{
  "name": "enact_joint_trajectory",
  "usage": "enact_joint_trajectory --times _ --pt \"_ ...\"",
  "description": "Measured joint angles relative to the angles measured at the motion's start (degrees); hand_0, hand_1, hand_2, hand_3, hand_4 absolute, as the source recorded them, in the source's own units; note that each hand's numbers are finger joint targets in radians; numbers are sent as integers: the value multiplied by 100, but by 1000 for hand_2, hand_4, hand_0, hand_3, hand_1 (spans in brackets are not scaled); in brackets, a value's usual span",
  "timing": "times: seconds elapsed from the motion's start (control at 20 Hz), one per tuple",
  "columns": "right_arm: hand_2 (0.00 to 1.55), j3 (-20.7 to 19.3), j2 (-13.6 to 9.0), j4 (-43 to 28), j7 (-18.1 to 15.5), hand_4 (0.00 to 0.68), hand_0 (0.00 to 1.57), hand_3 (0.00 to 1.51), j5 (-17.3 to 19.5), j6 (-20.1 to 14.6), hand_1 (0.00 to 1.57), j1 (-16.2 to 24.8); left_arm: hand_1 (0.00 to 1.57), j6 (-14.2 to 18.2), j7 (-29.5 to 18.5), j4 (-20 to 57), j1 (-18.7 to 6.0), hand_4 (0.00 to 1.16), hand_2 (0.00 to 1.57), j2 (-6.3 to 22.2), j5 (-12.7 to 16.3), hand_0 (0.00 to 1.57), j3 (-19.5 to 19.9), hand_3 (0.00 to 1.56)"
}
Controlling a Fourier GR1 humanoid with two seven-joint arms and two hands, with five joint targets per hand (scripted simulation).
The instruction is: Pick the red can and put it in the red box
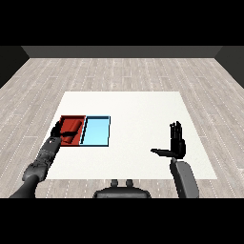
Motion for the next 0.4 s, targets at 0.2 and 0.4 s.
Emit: enact_joint_trajectory --times 0.2,0.4 --pt "0 51 27 -3 -14 0 0 0 -2 50 0 -25 0 -25 -1193 -737 89 0 0 -143 761 0 740 0" --pt "0 88 36 -28 32 0 0 0 -23 96 0 -50 0 -396 -2350 -1587 96 0 0 -494 1288 0 1148 0"
